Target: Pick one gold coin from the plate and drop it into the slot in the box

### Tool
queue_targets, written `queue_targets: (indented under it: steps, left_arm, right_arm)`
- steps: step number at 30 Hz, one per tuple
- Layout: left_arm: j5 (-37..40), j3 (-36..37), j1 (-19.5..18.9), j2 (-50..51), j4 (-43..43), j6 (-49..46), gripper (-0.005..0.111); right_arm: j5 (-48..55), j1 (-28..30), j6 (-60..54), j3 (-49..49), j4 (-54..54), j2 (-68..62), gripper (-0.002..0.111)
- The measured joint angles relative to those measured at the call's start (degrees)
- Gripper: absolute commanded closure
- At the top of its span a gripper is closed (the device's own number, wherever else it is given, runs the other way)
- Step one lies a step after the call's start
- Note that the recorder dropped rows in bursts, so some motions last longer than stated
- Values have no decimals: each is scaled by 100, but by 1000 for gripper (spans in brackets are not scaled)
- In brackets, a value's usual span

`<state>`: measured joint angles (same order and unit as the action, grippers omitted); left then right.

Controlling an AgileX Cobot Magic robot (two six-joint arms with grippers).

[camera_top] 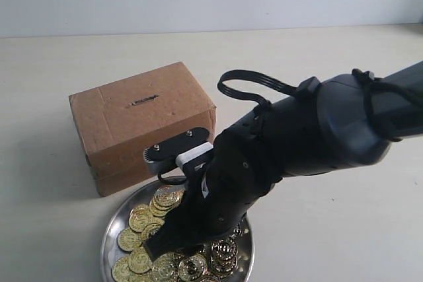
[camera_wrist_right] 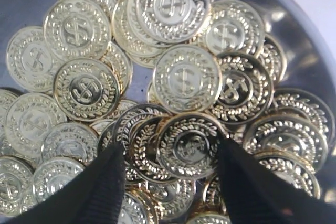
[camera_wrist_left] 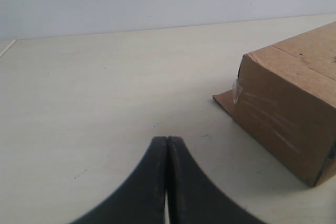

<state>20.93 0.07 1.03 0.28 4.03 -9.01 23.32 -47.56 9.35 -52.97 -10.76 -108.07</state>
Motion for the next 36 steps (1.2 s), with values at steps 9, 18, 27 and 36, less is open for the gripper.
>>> queue_targets:
  steps: [9,18,27,36]
  left_arm:
    - [0,0,0,0,0,0,107]
    - [0,0,0,0,0,0,107]
    - [0,0,0,0,0,0,107]
    - [0,0,0,0,0,0,107]
  right_arm:
    - [-309,0,22,0,0,-48,55]
    - [-505,0,22,0,-41,-68,58]
    - [-440,0,22,0,-86,-92,60]
    - [-497,0,-10,-47,-109,-159,66]
